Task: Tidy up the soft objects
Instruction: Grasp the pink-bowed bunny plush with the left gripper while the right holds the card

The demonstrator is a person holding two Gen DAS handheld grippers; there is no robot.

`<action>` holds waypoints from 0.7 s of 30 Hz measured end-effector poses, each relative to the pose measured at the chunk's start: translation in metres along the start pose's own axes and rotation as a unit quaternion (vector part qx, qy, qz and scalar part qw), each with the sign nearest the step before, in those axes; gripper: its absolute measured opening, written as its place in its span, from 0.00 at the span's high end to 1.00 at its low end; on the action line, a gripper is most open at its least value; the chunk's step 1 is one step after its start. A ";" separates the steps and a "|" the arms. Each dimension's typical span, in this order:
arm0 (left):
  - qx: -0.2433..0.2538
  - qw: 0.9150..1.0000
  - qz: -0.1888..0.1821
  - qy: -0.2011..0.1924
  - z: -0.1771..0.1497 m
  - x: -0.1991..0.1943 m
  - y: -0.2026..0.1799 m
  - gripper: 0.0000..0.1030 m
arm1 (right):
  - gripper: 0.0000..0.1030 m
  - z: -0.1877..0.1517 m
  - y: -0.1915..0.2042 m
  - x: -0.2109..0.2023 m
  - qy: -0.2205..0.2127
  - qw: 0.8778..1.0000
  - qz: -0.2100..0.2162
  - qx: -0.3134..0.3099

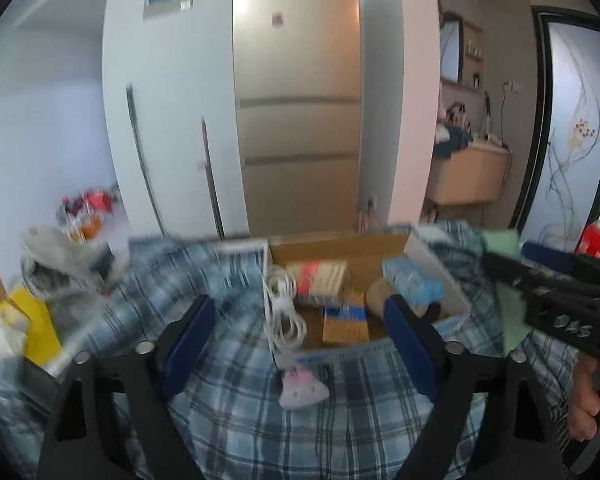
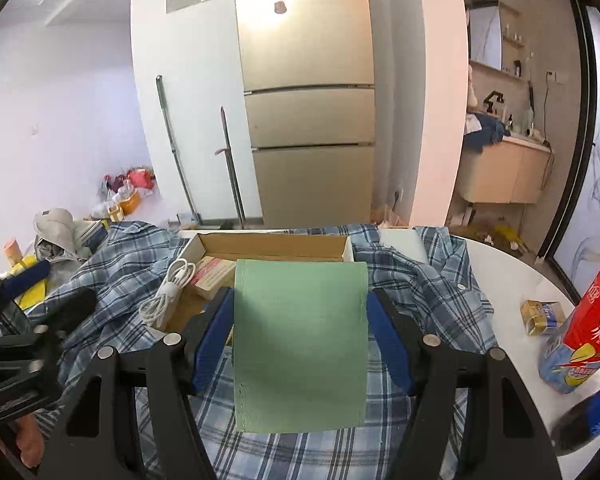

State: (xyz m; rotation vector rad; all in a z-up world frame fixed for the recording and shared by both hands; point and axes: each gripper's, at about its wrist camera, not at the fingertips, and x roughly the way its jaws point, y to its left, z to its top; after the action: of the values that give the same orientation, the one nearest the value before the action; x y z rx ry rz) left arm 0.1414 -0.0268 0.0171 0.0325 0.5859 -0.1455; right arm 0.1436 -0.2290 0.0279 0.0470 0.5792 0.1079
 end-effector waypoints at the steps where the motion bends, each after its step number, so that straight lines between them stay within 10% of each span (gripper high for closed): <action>1: -0.004 1.000 0.000 0.020 -0.007 0.013 0.002 0.23 | 0.35 -0.003 -0.001 0.001 -0.005 1.000 0.001 0.000; 21: -0.028 0.987 -0.028 0.155 -0.052 0.083 0.011 0.48 | 0.35 -0.039 0.011 0.014 -0.057 0.997 -0.003 -0.060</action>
State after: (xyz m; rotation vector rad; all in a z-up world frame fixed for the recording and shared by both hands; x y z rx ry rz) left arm 0.1827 -0.0225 -0.0723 -0.0158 0.9017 -0.1804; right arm 0.1329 -0.2160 -0.0118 -0.0650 0.4583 0.1340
